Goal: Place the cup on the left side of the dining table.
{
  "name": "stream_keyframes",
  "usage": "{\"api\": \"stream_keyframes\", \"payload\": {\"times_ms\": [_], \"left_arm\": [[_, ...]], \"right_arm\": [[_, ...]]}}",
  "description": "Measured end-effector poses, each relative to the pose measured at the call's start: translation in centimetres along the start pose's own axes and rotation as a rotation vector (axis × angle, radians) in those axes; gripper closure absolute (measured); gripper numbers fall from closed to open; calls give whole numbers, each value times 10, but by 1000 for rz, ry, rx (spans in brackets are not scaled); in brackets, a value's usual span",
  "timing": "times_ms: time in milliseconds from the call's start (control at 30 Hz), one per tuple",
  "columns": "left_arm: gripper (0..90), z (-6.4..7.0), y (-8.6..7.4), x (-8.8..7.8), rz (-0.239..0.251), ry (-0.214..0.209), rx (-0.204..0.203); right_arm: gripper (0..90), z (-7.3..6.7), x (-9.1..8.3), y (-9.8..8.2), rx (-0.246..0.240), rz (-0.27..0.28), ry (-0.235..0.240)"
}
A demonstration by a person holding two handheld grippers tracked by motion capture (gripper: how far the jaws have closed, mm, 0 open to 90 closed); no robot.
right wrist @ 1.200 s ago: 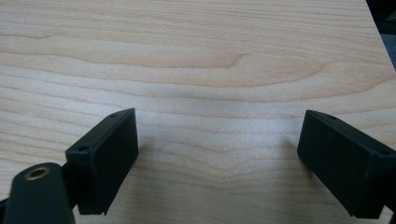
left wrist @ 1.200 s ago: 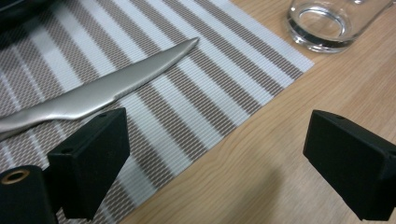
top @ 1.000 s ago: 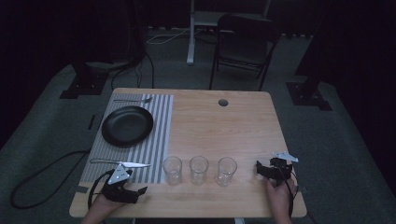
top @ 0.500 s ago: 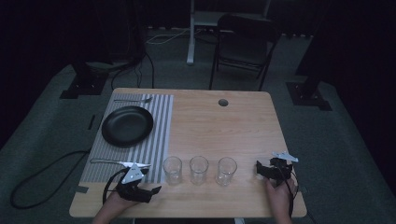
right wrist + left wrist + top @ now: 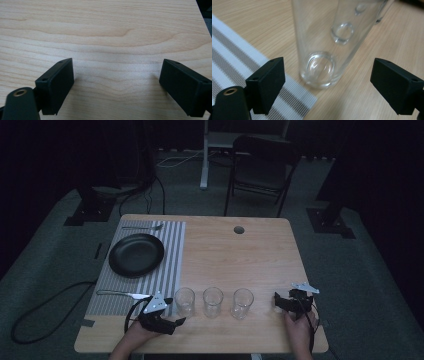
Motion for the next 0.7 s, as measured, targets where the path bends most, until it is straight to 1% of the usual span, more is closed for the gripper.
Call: {"api": "stream_keyframes", "payload": {"times_ms": [67,100,133,167,200,267,300,333,400,433,500,533,567,600,633,667,700], "left_arm": [[130,1,3,2,12,-5,0],[130,0,5,3,22,2,0],[130,0,6,3,30,0,-1],[130,0,7,4,36,-5,-8],[130,-1,9,4,40,4,-5],[130,-1,11,6,44,-2,-6],[130,-1,12,6,48,5,1],[130,0,13,7,54,-2,2],[131,1,16,8,63,3,6],[131,2,17,8,69,-8,3],[131,2,19,9,80,6,10],[131,2,20,9,83,-2,7],[131,1,21,9,86,11,10],[131,1,22,9,92,12,12],[131,1,22,9,92,12,12],[131,1,22,9,95,3,10],[131,1,24,9,106,15,21]], "right_arm": [[119,0,0,0,0,0,0],[119,0,0,0,0,0,0],[119,0,0,0,0,0,0],[120,0,0,0,0,0,0],[120,0,0,0,0,0,0],[119,0,0,0,0,0,0],[120,0,0,0,0,0,0],[119,0,0,0,0,0,0],[119,0,0,0,0,0,0],[119,0,0,0,0,0,0],[119,0,0,0,0,0,0],[120,0,0,0,0,0,0],[120,0,0,0,0,0,0],[119,0,0,0,0,0,0],[119,0,0,0,0,0,0],[120,0,0,0,0,0,0],[120,0,0,0,0,0,0]]}}
Point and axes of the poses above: each handheld gripper's, and its own axes: x roughly forward along the jaws, y roughly out of its top, z roughly to its right, the point moved 7 cm from there along x, roughly forward along the jaws, and after that the axes turned 1 degree about -y, right-handed, at the moved point
